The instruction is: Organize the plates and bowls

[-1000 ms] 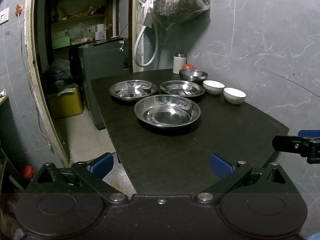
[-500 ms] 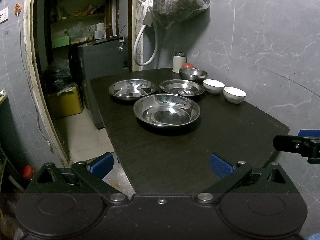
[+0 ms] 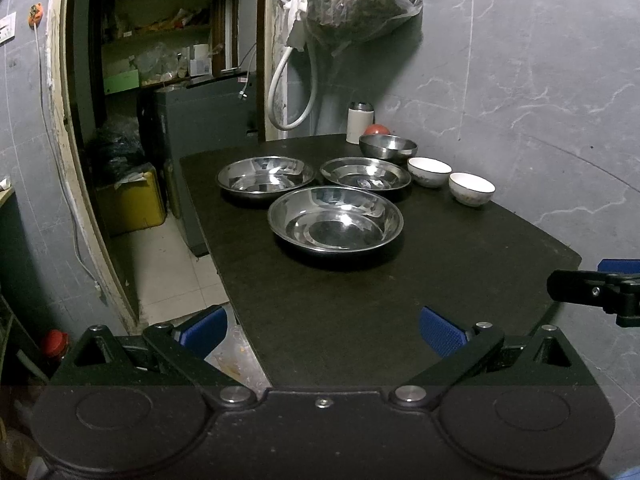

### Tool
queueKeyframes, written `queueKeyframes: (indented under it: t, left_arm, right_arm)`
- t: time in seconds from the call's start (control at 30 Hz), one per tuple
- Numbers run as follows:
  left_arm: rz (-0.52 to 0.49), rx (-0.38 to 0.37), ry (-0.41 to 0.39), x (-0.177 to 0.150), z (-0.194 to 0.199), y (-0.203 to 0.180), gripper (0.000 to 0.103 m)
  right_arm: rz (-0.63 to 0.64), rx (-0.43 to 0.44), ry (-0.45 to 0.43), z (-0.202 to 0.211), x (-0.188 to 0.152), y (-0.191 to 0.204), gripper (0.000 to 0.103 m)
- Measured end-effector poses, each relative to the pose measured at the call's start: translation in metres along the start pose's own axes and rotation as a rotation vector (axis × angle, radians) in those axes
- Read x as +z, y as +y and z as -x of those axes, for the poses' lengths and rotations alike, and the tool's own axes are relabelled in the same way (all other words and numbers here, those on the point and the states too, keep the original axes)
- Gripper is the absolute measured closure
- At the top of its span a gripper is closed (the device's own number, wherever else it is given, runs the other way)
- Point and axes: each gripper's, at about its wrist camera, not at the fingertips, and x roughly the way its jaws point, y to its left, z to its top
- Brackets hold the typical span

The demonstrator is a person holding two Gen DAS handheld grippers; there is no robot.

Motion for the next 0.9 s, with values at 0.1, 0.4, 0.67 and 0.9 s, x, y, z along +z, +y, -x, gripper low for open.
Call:
queueKeyframes:
  t: [0.1,0.4,0.67,0.9]
  left_arm:
    - [0.002,-0.003,0.004,-0.003,0.0,0.0,0.001]
    - [0.01,-0.001,0.031,-0.002,-0.008,0.008,0.001]
    - [0.02,0.036,0.075,0.006,-0.024,0.014,0.001]
    - [0.068,0.1,0.106,0.03,-0.057,0.029,0.001]
  right_arm:
    - [0.0,-0.001,0.003,-0.001,-0.001,-0.003,0.0]
    - [0.002,-0.007,0.024,-0.01,0.001,-0.003,0.0]
    - [0.013,0.008,0.08,-0.028,0.004,-0.003,0.0]
    - [0.012,0.022,0.101,-0.058,0.022,-0.008,0.0]
